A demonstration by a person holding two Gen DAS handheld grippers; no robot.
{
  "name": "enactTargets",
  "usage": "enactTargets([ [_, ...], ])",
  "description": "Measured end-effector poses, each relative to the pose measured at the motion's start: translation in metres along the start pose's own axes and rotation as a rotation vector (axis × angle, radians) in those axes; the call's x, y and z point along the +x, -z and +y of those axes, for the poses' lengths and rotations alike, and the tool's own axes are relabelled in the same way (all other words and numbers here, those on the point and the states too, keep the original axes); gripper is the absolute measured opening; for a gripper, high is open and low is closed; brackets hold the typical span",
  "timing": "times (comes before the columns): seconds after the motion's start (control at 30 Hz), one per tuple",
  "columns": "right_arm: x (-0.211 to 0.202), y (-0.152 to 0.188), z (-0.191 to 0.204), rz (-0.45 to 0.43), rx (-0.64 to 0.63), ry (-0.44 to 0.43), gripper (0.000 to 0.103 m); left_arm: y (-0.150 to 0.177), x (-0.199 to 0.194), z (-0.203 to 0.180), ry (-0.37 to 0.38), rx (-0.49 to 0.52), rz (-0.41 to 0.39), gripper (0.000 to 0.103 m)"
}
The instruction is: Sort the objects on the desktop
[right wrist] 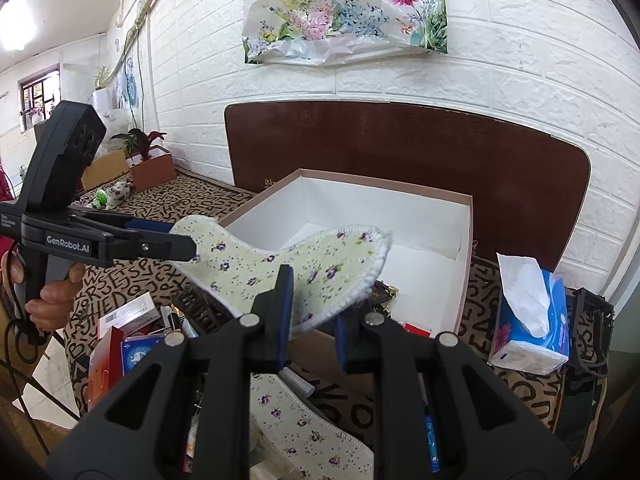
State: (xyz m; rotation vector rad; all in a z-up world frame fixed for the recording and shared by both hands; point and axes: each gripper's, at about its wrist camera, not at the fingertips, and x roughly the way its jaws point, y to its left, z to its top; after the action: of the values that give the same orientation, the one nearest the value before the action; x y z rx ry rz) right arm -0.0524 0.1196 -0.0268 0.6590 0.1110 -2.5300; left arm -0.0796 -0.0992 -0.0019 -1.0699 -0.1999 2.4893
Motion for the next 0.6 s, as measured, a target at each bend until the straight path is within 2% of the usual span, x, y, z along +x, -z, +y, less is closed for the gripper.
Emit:
enactTargets([
  [0.6, 0.025, -0.006, -0.009, 0.038, 0.014, -0.008, 0.02, -0.008, 0.016, 0.012, -0.028, -0.014, 0.018, 0.069],
])
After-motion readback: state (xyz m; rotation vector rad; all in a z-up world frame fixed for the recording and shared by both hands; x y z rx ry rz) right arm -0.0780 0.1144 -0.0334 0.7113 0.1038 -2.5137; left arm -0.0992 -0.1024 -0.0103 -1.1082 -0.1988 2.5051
